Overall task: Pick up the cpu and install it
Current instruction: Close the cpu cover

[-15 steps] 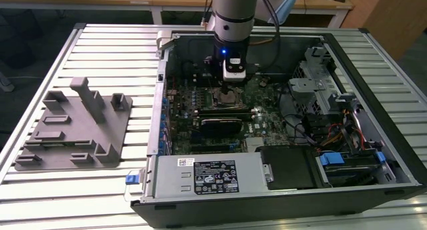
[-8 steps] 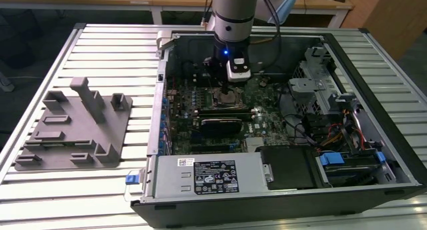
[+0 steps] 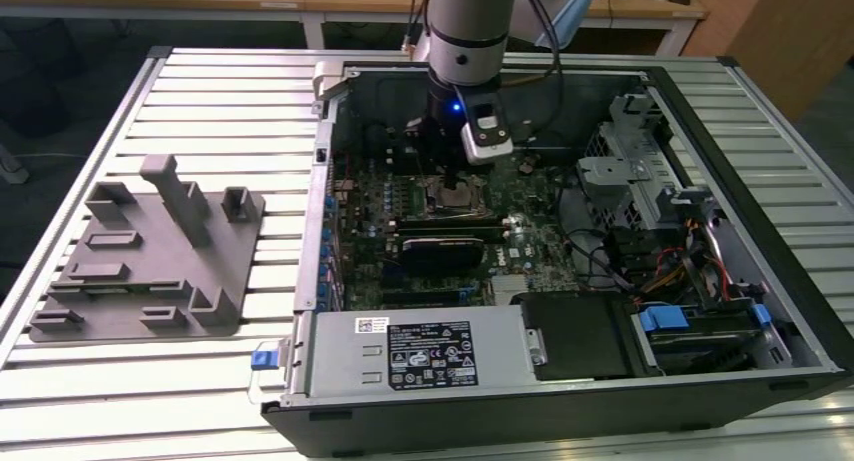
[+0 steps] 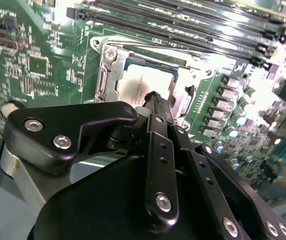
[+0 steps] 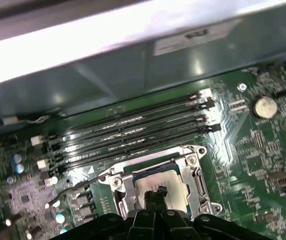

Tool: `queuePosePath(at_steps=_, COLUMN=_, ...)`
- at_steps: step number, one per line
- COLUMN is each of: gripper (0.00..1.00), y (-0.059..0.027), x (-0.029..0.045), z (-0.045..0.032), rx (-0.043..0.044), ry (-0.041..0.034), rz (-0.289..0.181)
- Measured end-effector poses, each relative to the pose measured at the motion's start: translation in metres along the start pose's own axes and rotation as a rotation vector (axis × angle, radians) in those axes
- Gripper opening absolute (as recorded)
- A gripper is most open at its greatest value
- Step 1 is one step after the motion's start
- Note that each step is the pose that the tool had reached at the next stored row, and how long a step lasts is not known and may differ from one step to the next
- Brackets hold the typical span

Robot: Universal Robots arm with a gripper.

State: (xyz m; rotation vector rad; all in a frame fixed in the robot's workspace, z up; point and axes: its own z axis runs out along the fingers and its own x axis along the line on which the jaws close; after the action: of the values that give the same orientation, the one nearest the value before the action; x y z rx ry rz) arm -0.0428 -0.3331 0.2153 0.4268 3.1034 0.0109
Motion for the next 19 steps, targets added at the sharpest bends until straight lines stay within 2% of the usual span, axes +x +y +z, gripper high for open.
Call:
queuePosePath(at_steps=7, gripper=0.11, y=0.0, x=0.0, z=0.0007, rx=0.0041, ry=-0.0004, rz=-0.122)
queuePosePath(at_steps=10, gripper=0.11, y=0.0, x=0.0, z=0.0009, rx=0.0105, ry=-0.0016, rz=-0.16)
queuePosePath(at_steps=19, gripper=0.11, y=-0.0056, x=0.0016, z=0.0016, rx=0.0126, ry=-0.002, rz=-0.166)
